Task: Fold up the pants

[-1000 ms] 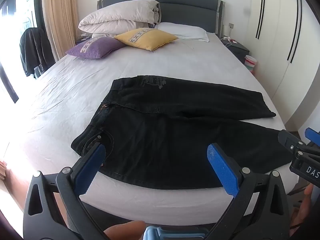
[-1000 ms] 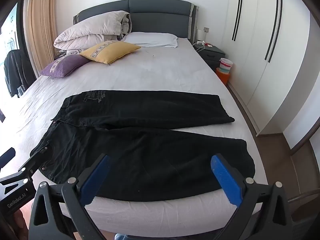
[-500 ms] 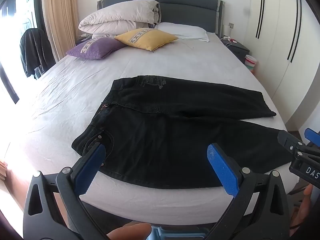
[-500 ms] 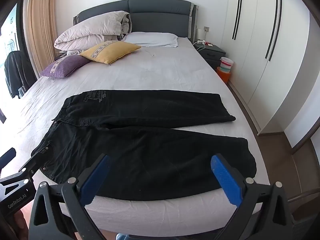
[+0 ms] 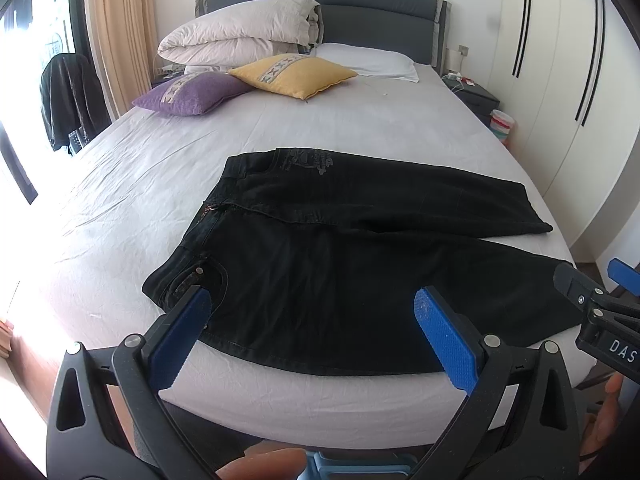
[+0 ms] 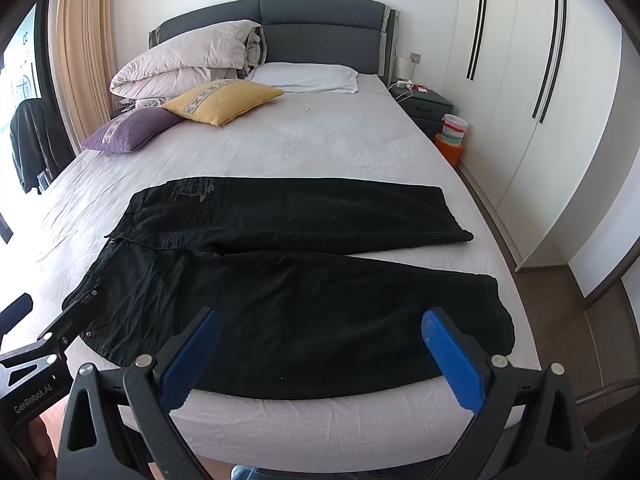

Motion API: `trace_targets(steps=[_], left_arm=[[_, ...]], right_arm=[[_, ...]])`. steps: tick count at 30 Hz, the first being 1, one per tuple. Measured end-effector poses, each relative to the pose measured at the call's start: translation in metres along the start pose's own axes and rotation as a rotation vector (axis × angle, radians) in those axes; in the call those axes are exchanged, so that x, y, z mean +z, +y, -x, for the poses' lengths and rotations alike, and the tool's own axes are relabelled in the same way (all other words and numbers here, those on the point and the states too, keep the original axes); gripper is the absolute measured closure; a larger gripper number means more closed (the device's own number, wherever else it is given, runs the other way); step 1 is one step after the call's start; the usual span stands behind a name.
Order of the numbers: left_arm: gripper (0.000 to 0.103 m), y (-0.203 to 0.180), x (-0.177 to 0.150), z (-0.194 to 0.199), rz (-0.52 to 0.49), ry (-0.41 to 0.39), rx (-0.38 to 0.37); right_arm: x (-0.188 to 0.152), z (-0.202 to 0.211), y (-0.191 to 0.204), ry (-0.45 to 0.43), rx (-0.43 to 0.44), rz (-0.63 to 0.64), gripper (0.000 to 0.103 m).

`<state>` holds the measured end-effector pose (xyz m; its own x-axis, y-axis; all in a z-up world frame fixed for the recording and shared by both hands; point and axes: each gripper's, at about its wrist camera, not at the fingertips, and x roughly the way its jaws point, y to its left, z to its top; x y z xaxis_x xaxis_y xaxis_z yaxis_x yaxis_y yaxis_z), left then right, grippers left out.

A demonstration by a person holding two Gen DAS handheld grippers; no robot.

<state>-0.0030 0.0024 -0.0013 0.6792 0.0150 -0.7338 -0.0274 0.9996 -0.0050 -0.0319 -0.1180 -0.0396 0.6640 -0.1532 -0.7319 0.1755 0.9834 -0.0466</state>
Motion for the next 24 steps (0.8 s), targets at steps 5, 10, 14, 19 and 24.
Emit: trace_targets(steps=[5,10,14,19,24], left_arm=[[0.000,0.0006,0.0005,0.0000,0.001,0.000,-0.002],[0.000,0.0019,-0.0007,-0.0011,0.000,0.001,0.000],[0.000,0.0019,-0.0017,-0.0018,-0.001,0.002,0.002],[0.000,0.0021,-0.0026,-0.0022,-0.001,0.002,0.002],[0.000,0.0024,-0.0032,-0.0021,-0.003,0.003,0.003]], right_arm=[[-0.0001,-0.0002,0.0001,0.000,0.000,-0.001,0.000],[0.0003,-0.0004,-0.0003,0.001,0.000,0.000,0.000],[0.0004,-0.0008,-0.0007,0.001,0.001,-0.001,0.000],[0.0004,-0.0007,-0.0009,0.001,0.000,0.000,0.000],[0.0005,-0.0007,-0.0011,0.001,0.002,-0.001,0.000]])
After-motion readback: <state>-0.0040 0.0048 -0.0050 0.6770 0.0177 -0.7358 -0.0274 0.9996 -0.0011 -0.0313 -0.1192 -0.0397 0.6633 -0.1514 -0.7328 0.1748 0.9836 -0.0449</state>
